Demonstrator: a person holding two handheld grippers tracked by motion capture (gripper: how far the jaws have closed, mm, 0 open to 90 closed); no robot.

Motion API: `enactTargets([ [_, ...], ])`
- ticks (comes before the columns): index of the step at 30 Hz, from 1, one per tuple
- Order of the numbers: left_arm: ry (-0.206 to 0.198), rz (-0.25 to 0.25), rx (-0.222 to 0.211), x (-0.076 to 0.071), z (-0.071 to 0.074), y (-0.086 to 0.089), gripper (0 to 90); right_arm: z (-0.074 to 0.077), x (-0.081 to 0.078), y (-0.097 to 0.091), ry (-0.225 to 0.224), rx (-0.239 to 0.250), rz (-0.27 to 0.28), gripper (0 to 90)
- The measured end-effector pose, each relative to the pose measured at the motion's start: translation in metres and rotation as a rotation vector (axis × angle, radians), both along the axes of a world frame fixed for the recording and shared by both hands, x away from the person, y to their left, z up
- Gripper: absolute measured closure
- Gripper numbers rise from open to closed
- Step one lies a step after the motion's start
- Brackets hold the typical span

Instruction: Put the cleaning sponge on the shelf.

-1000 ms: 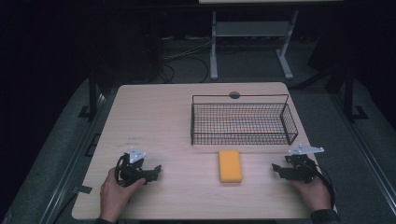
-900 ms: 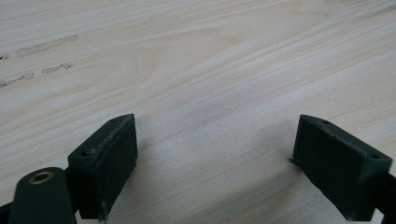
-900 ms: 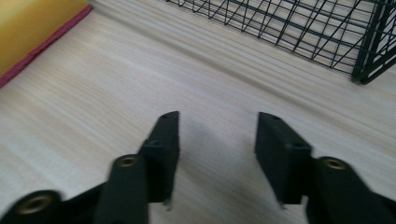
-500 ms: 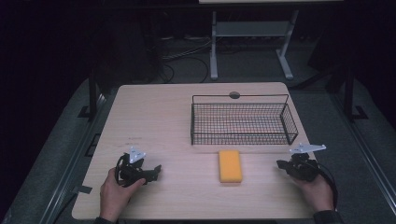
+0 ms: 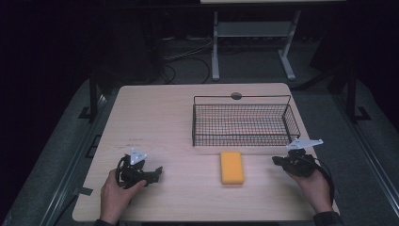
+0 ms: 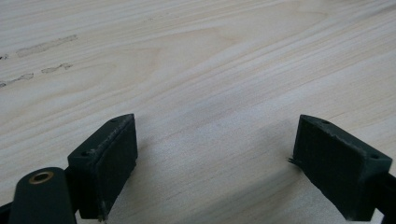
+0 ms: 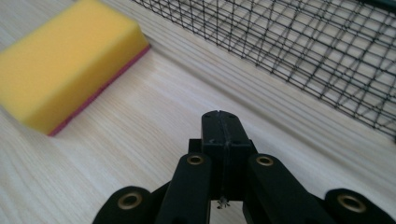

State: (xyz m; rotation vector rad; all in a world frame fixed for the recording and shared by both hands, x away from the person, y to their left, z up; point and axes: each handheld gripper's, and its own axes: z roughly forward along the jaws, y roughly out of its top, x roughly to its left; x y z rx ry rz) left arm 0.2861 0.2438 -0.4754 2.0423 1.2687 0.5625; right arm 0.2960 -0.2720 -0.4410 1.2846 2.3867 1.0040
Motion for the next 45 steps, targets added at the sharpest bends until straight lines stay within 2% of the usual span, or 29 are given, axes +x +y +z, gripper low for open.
enactTargets([
  [4, 0.000, -0.001, 0.000, 0.000, 0.000, 0.000, 12.8, 0.002, 0.004, 0.005, -0.008, 0.007, 0.019, 89.5],
  [16, -0.002, 0.002, -0.004, 0.000, 0.000, 0.000, 12.8, 0.009, 0.014, 0.020, 0.004, 0.027, 0.061, 89.3],
  [23, -0.002, 0.002, -0.004, 0.000, 0.000, 0.000, 12.8, 0.010, 0.021, 0.031, -0.003, 0.021, 0.093, 89.3],
  [45, 0.000, 0.002, -0.003, 0.000, 0.000, 0.000, 12.8, 0.006, 0.045, 0.072, 0.016, 0.019, 0.157, 89.4],
])
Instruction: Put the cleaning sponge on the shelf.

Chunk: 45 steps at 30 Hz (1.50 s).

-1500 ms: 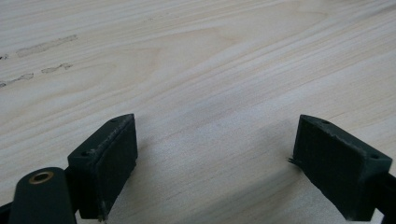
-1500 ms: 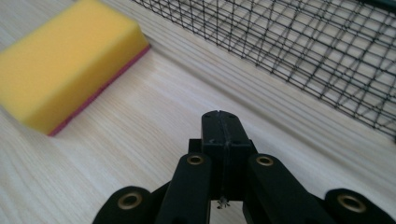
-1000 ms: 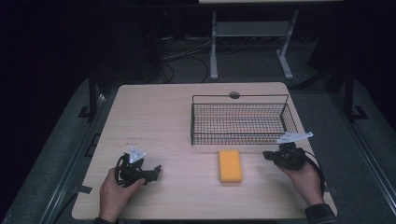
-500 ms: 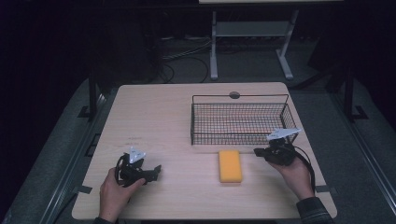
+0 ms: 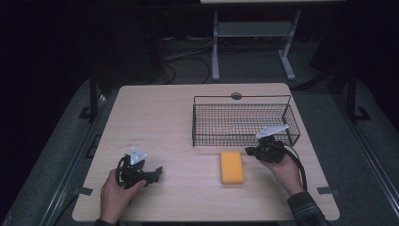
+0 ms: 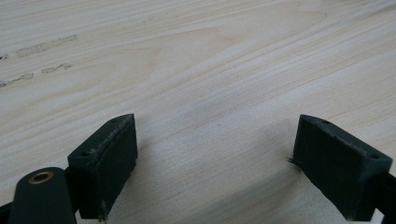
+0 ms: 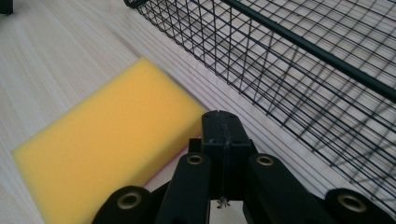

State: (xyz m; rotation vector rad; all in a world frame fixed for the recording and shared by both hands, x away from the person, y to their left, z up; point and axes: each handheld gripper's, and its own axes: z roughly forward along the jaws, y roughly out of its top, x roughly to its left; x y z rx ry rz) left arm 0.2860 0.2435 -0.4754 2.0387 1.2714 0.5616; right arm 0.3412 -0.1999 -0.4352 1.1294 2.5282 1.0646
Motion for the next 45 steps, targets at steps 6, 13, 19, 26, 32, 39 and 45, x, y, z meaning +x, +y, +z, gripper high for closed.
enactTargets([
  [6, 0.000, 0.000, 0.000, 0.000, 0.000, 0.000, 12.8, -0.002, 0.005, 0.008, 0.004, -0.002, 0.004, 89.4],
  [13, 0.000, 0.000, 0.000, 0.000, 0.000, 0.000, 12.8, -0.006, 0.008, 0.014, 0.015, -0.007, 0.005, 89.4],
  [19, 0.000, 0.000, 0.000, 0.000, 0.000, 0.000, 12.8, -0.009, 0.011, 0.018, 0.022, -0.012, 0.008, 89.4],
  [26, 0.000, 0.000, 0.000, 0.000, 0.000, 0.000, 12.8, -0.010, 0.013, 0.025, 0.016, -0.013, 0.024, 89.4],
  [32, 0.000, 0.000, 0.000, 0.000, 0.000, 0.000, 12.8, -0.009, 0.014, 0.035, 0.016, -0.013, 0.044, 89.4],
  [39, 0.000, 0.000, 0.000, 0.000, 0.000, 0.000, 12.8, -0.009, 0.013, 0.043, 0.015, -0.018, 0.066, 89.4],
  [45, 0.000, 0.000, 0.000, 0.000, 0.000, 0.000, 12.8, -0.009, 0.010, 0.049, 0.013, -0.020, 0.087, 89.4],
])
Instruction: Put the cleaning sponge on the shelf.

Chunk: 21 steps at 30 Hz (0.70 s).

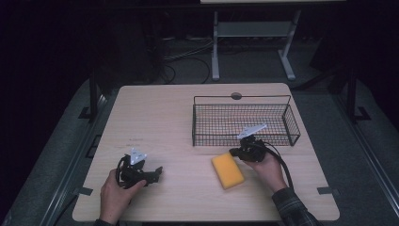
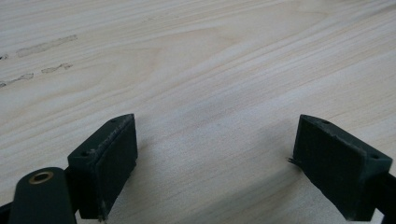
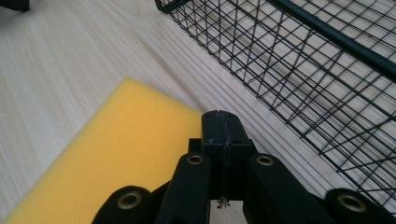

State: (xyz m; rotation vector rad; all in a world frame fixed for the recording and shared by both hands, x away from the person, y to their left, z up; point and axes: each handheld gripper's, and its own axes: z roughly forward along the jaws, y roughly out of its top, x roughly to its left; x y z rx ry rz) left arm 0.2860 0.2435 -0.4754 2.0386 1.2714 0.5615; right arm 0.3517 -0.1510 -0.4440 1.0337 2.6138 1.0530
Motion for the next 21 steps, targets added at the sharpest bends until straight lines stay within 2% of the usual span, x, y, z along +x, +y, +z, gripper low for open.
enactTargets([
  [21, 0.000, 0.000, 0.000, 0.000, 0.000, 0.000, 12.8, 0.000, -0.011, 0.019, 0.013, -0.003, 0.081, 89.4],
])
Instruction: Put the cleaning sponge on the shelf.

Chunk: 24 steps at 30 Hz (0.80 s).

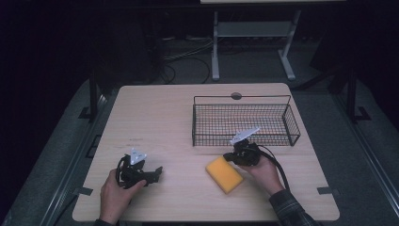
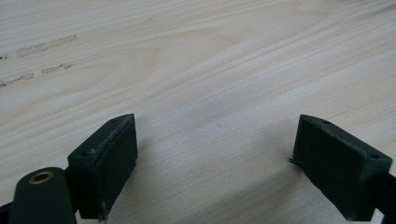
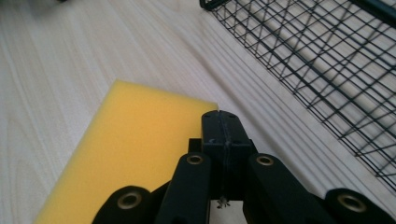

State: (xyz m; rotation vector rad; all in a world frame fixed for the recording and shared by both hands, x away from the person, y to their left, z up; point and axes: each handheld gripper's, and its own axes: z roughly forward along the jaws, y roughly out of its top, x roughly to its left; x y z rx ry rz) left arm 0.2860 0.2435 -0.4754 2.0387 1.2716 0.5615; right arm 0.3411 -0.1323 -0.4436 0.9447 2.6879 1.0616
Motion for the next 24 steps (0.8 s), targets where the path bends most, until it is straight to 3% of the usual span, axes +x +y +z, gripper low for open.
enactTargets([
  [15, 0.000, 0.000, 0.000, 0.000, 0.000, 0.000, 12.8, 0.001, -0.008, 0.013, 0.001, 0.003, 0.061, 88.9],
  [24, 0.000, 0.000, 0.000, 0.000, 0.000, 0.000, 12.8, 0.013, -0.012, 0.002, 0.010, 0.017, 0.030, 73.1],
])
